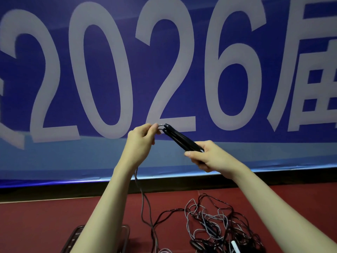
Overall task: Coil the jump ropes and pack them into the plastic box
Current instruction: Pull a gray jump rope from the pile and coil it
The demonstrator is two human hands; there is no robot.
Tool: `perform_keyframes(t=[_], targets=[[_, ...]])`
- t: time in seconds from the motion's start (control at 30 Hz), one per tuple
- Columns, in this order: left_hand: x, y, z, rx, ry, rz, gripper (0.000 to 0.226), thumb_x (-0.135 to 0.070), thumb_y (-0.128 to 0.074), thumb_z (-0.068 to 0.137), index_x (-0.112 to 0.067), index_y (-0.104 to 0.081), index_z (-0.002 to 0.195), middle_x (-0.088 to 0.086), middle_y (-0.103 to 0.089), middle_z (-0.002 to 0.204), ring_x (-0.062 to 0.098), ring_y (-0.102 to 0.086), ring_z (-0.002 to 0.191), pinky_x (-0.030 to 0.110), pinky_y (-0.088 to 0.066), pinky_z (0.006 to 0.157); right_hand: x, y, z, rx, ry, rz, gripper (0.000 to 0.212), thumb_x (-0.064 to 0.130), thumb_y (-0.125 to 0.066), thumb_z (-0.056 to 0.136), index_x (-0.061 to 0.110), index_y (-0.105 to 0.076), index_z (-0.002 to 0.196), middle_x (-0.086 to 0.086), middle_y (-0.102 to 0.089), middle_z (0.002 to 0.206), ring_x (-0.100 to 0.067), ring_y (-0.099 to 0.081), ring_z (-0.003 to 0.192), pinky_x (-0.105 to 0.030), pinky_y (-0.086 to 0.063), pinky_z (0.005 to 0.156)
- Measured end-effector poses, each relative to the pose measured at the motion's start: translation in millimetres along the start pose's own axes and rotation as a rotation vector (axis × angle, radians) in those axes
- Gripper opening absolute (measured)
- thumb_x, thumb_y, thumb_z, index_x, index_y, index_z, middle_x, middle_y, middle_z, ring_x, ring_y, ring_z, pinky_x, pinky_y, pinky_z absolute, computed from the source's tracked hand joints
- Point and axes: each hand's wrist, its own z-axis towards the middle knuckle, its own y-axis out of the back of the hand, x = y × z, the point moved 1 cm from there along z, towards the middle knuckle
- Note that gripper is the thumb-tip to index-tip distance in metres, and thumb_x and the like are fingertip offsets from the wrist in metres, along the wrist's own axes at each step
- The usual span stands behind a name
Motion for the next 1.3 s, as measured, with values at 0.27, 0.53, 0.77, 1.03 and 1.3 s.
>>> perform_keyframes(t=[0.27, 0.53, 0.77, 1.03, 1.3], targets=[[-4.9, -8.5, -0.3, 0.286, 0.102, -0.315, 0.035, -0.031, -0.043, 0.102, -0.010, -0.066, 0.087, -0.010, -0.040, 0.057, 0.006, -0.032, 0.049, 0.016, -0.029, 0.047, -0.3, 8.9, 8.7, -0.259, -0.014, 0.589, 0.012, 0.015, -0.056, 0.096, 0.005, -0.054, 0.090, -0.003, -0.043, 0.062, -0.007, -0.031, 0.042, -0.016, -0.020, 0.036], [-10.0, -24.2, -11.3, 0.659, 0.207, -0.308, 0.036, -0.035, -0.041, 0.102, -0.010, -0.059, 0.083, -0.005, -0.036, 0.059, 0.010, -0.032, 0.049, 0.019, -0.029, 0.050, -1.9, 29.0, 9.9, -0.585, 0.056, 0.994, 0.014, 0.014, -0.054, 0.099, 0.005, -0.055, 0.089, -0.001, -0.047, 0.061, -0.007, -0.036, 0.044, -0.017, -0.026, 0.037], [-17.1, -42.5, -18.7, 0.783, 0.256, -0.246, 0.039, -0.035, -0.041, 0.102, -0.009, -0.060, 0.081, -0.003, -0.040, 0.057, 0.009, -0.033, 0.045, 0.017, -0.031, 0.046, -13.1, 26.3, 17.1, -0.554, -0.010, 1.079, 0.016, 0.020, -0.054, 0.098, 0.010, -0.054, 0.085, -0.014, -0.071, 0.093, -0.026, -0.070, 0.091, -0.047, -0.054, 0.078], [-1.8, -51.2, -23.5, 0.745, 0.256, 0.017, 0.050, -0.053, -0.048, 0.095, -0.014, -0.051, 0.063, -0.002, -0.040, 0.053, 0.014, -0.040, 0.045, 0.022, -0.035, 0.052, -9.1, 26.0, 14.2, -0.392, -0.074, 1.446, 0.023, 0.028, -0.053, 0.098, 0.010, -0.052, 0.084, -0.002, -0.052, 0.063, -0.011, -0.050, 0.049, -0.037, -0.049, 0.084], [6.7, -27.9, -3.3, 0.392, -0.043, 0.320, 0.028, -0.034, -0.069, 0.084, -0.017, -0.055, 0.067, -0.008, -0.048, 0.055, 0.013, -0.042, 0.054, 0.030, -0.036, 0.057, -20.9, 34.4, 14.6, -0.407, -0.208, 0.865, 0.011, 0.012, -0.063, 0.092, 0.014, -0.056, 0.084, 0.004, -0.046, 0.049, -0.007, -0.055, 0.046, -0.040, -0.054, 0.075]])
